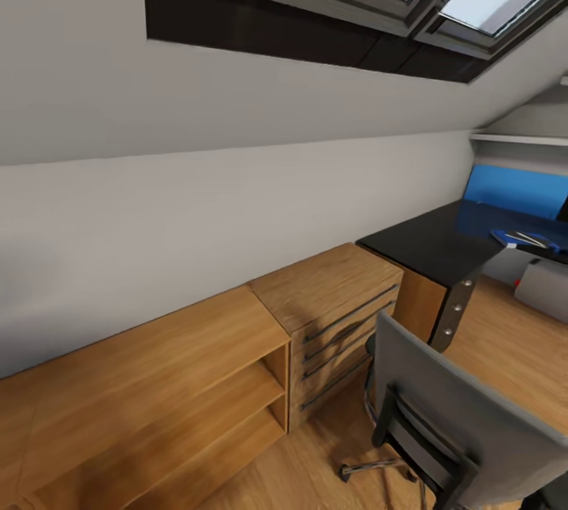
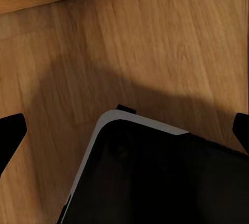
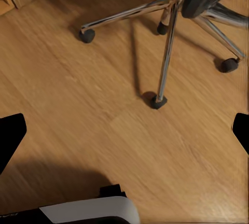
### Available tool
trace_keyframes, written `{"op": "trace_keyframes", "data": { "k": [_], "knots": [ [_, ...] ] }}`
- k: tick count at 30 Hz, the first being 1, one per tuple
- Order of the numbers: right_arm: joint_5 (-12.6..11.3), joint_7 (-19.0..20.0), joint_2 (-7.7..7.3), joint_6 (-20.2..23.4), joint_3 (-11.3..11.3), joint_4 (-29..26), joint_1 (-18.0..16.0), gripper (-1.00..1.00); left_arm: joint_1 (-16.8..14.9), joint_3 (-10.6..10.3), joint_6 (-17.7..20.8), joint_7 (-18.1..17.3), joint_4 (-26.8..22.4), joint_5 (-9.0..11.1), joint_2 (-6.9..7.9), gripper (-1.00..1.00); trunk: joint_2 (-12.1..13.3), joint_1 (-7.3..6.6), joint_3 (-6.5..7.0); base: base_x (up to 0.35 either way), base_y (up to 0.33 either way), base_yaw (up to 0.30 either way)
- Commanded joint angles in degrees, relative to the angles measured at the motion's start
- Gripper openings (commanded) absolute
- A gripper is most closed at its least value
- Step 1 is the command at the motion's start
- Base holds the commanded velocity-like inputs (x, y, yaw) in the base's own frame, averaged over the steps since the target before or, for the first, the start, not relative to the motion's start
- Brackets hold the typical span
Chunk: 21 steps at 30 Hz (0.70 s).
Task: In the bedroom, organize the workspace by keeping the computer under the desk, ensuring the monitor is on the desk, placing the keyboard on the desk next to the monitor, placing the mouse on the desk next to the keyboard, moving the folder from the swivel chair onto the desk next to the mouse, stacking the notebook on top of the folder with the pen on top of the notebook, and positioning the swivel chair next to the desk.
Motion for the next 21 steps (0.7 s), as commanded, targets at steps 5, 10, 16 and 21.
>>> {"op": "trace_keyframes", "data": {
  "k": [5,10,16,21],
  "knots": [
    [-0.2,-0.3,0.03,-0.2,0.5,0.1,-0.1,1.00,0.0,-0.2,0.0,0.4,-0.1,-0.1,0.00,1.00,-0.1,0.01,-0.07,0.000,0.051,-0.281],
    [-0.1,-0.3,0.03,-0.2,0.5,0.1,0.0,1.00,0.0,-0.2,0.0,0.4,-0.1,-0.1,0.00,1.00,-0.1,0.01,-0.07,0.000,0.190,-0.281],
    [-0.1,-0.3,0.03,-0.2,0.5,0.1,0.0,1.00,0.0,-0.2,0.0,0.4,-0.1,-0.1,0.00,1.00,-0.1,0.01,-0.07,0.000,0.280,-0.283],
    [-0.1,-0.3,0.10,-0.2,0.5,0.2,0.0,1.00,0.0,-0.2,0.0,0.4,-0.1,-0.1,0.00,1.00,-0.1,0.01,-0.07,0.000,0.240,-0.285]
  ]
}}
